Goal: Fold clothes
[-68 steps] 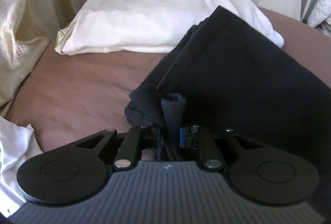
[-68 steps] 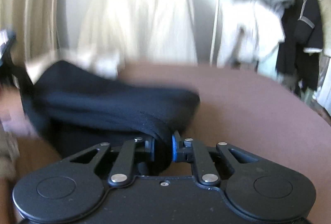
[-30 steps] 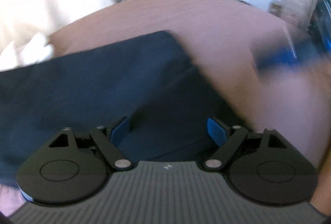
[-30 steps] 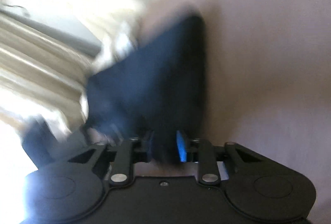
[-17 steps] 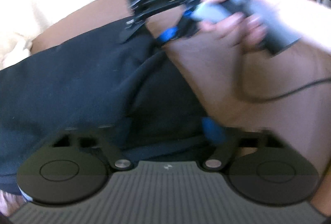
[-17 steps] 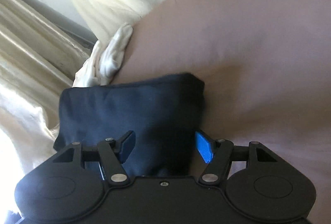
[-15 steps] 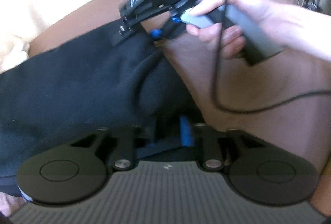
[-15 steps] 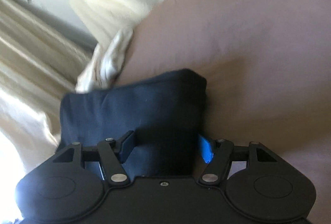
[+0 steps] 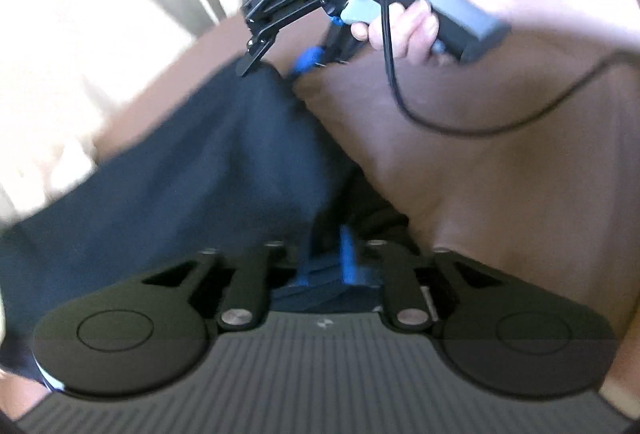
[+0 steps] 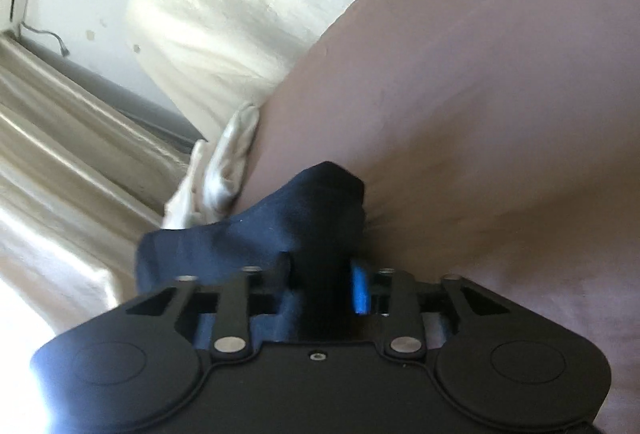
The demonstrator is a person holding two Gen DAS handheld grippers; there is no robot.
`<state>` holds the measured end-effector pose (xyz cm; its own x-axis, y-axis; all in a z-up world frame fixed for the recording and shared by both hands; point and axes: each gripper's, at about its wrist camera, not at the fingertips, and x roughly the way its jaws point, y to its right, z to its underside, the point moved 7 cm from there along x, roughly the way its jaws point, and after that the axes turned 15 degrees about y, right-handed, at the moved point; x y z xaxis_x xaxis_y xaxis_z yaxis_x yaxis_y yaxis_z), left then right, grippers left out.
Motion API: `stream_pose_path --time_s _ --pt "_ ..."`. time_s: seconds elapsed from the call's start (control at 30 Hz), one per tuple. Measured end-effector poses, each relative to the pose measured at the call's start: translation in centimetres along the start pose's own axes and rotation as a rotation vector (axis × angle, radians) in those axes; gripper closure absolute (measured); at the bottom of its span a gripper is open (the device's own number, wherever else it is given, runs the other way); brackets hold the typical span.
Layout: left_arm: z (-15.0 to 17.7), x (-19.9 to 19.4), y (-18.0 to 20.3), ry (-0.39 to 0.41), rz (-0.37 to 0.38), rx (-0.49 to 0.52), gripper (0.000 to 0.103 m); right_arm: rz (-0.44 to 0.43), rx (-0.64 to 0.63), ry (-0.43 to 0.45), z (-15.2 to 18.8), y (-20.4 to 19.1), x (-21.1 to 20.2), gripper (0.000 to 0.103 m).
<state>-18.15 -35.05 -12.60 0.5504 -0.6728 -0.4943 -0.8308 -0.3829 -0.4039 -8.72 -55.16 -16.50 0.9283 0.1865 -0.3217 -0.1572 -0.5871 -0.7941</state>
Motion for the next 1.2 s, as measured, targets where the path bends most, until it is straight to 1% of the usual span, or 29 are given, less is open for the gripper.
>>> stream_pose_path --time_s 0.03,0.07,0.13,0.17,0.2,0.27,0.33,0.37,0.4,0.43,0.47,0.53,0.57,0.63,0.67,0.7,0.73,0.77,0.8,0.87,0.9,0.93,0.97,1.03,1.07,1.1,1.13,1.17,1.2 --pt "-0.1 -0.4 0.1 0.022 -0.026 0.042 0.061 -0.010 0.010 -0.022 0.0 0.0 -0.4 0.029" --pt "-0.4 -0.8 0.2 0.048 -0.040 0.072 0.053 -0.027 0.022 -0.057 0.2 0.0 -0.8 0.029" --pt "-1.1 -1.3 -0.3 0.115 -0.009 0.078 0.052 -0.111 0.059 -0.215 2.0 -0.5 -1.2 0.029" --pt "-1.6 -1.7 -0.3 0.142 0.016 0.055 0.047 -0.146 0.071 -0.287 3.0 -0.8 -1.4 0.028" --pt "-1.9 -2.0 -0.3 0.156 0.032 0.029 0.036 -0.147 0.054 -0.334 4.0 -1.0 -1.6 0.027" --pt "-2.1 -2.4 0.0 0.158 0.042 -0.012 0.025 -0.098 -0.018 -0.394 6.1 -1.3 -1.4 0.027" --pt "-2.3 -0.4 -0.7 0.114 0.012 -0.033 0.024 -0.086 -0.077 -0.342 7.2 -2.1 -1.0 0.031" --pt "-2.2 0.5 -1.0 0.083 -0.010 -0.048 0.024 -0.104 -0.123 -0.298 7.4 -3.2 -1.1 0.030" --pt "-2.1 1.1 -1.3 0.060 -0.029 -0.074 0.024 -0.112 -0.168 -0.265 7.3 -4.3 -1.3 0.037" --pt "-1.7 1.0 -1.6 0.052 -0.037 -0.107 0.024 -0.120 -0.212 -0.232 7.2 -5.4 -1.5 0.062" --pt "-1.7 1.1 -1.7 0.051 -0.043 -0.138 0.022 -0.133 -0.238 -0.199 6.9 -6.5 -1.8 0.081" --pt "-1.9 1.7 -2.8 0.060 -0.093 -0.164 0.011 -0.196 -0.170 -0.137 5.2 -8.1 -3.2 0.084" --pt "-2.0 2.2 -3.2 0.066 -0.130 -0.152 0.003 -0.229 -0.140 -0.116 4.6 -8.8 -3.6 0.084" --pt "-1.9 2.7 -3.6 0.066 -0.215 -0.078 0.001 -0.272 -0.120 -0.101 4.1 -10.4 -4.5 0.085" --pt "-1.7 2.9 -3.8 0.065 -0.226 -0.053 0.002 -0.282 -0.123 -0.103 4.2 -11.2 -4.9 0.085" --pt "-1.5 3.2 -3.9 0.065 -0.233 -0.034 0.015 -0.276 -0.131 -0.110 4.5 -11.6 -5.0 0.085" --pt "-1.1 3.1 -4.3 0.067 -0.218 -0.066 0.030 -0.270 -0.137 -0.116 4.8 -12.0 -5.1 0.085" --pt "-0.7 3.1 -4.8 0.049 -0.208 -0.107 0.057 -0.259 -0.134 -0.115 4.9 -11.8 -5.0 0.084" --pt "-0.4 3.0 -5.4 0.030 -0.204 -0.132 0.072 -0.234 -0.127 -0.114 5.0 -11.4 -4.7 0.084" --pt "0.0 2.6 -6.5 0.014 -0.180 -0.160 0.079 -0.182 -0.110 -0.113 5.2 -10.5 -4.0 0.079" --pt "0.1 2.4 -7.1 0.006 -0.163 -0.202 0.080 -0.154 -0.091 -0.116 5.2 -9.6 -3.8 0.073" --pt "0.2 2.2 -7.7 -0.002 -0.147 -0.243 0.080 -0.139 -0.053 -0.118 5.1 -8.5 -3.4 0.060" --pt "0.4 2.1 -8.3 -0.009 -0.130 -0.285 0.080 -0.120 -0.013 -0.111 4.9 -7.4 -2.9 0.041" --pt "0.6 1.9 -9.0 -0.009 -0.107 -0.337 0.081 -0.053 0.088 -0.041 4.6 -5.1 -1.0 0.031" --pt "0.5 1.9 -9.0 -0.003 -0.105 -0.321 0.081 -0.019 0.139 -0.006 4.5 -3.9 -0.1 0.031" --pt "0.1 1.9 -8.8 0.002 -0.103 -0.303 0.081 0.002 0.184 0.029 4.4 -2.9 0.6 0.041" --pt "-0.3 2.0 -8.7 0.009 -0.101 -0.285 0.081 -0.024 0.210 0.063 4.3 -2.9 0.7 0.077" --pt "-0.7 1.8 -8.6 0.018 -0.096 -0.274 0.082 -0.048 0.228 0.096 4.2 -3.1 0.7 0.077" --pt "-1.8 2.2 -8.1 0.029 -0.086 -0.266 0.082 -0.071 0.216 0.128 3.8 -3.9 -0.3 0.083"
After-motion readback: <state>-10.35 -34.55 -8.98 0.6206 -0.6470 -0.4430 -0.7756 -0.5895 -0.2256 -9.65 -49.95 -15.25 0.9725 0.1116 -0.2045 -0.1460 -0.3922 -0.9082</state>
